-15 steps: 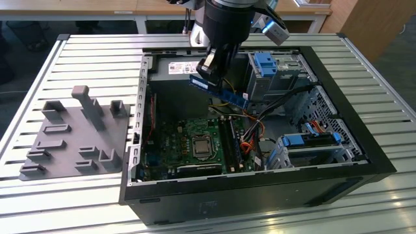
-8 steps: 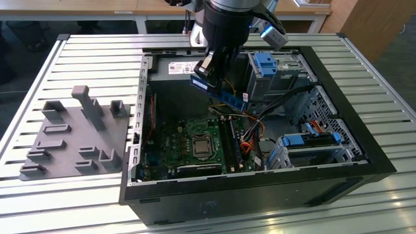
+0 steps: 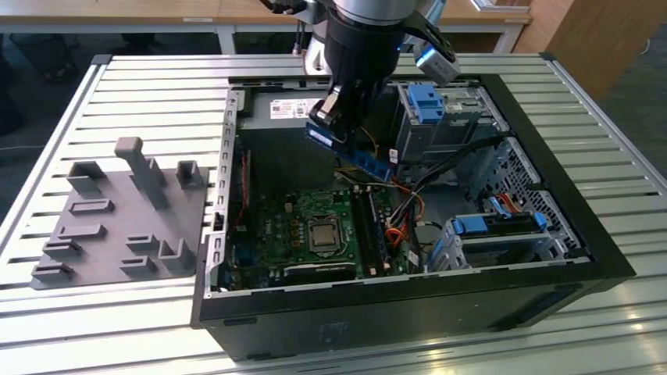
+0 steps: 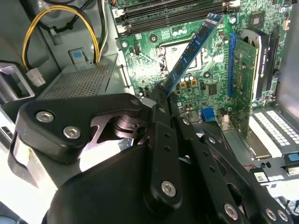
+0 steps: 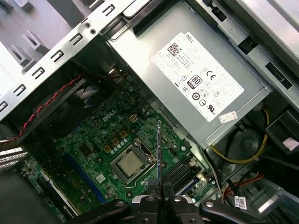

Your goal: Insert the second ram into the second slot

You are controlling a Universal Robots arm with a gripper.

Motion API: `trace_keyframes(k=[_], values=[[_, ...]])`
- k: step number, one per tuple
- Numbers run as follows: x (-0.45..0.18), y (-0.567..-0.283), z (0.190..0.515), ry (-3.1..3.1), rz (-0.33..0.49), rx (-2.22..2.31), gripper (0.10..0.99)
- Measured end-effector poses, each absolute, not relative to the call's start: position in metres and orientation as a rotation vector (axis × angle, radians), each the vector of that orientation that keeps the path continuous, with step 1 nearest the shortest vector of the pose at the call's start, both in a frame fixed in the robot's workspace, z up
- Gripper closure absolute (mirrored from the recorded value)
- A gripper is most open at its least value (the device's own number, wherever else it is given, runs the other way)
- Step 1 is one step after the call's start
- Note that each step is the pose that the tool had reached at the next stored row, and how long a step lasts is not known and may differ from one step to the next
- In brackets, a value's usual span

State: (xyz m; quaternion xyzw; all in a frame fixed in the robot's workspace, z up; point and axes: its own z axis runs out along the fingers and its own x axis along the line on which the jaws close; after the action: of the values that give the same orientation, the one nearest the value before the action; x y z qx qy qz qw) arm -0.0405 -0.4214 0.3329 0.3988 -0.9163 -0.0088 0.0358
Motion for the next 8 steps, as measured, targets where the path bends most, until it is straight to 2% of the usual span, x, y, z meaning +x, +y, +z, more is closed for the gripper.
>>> trace_keyframes(k=[8], values=[[-0.0405,-0.4214,0.326,-2.834,-0.029,1.18,0.949]])
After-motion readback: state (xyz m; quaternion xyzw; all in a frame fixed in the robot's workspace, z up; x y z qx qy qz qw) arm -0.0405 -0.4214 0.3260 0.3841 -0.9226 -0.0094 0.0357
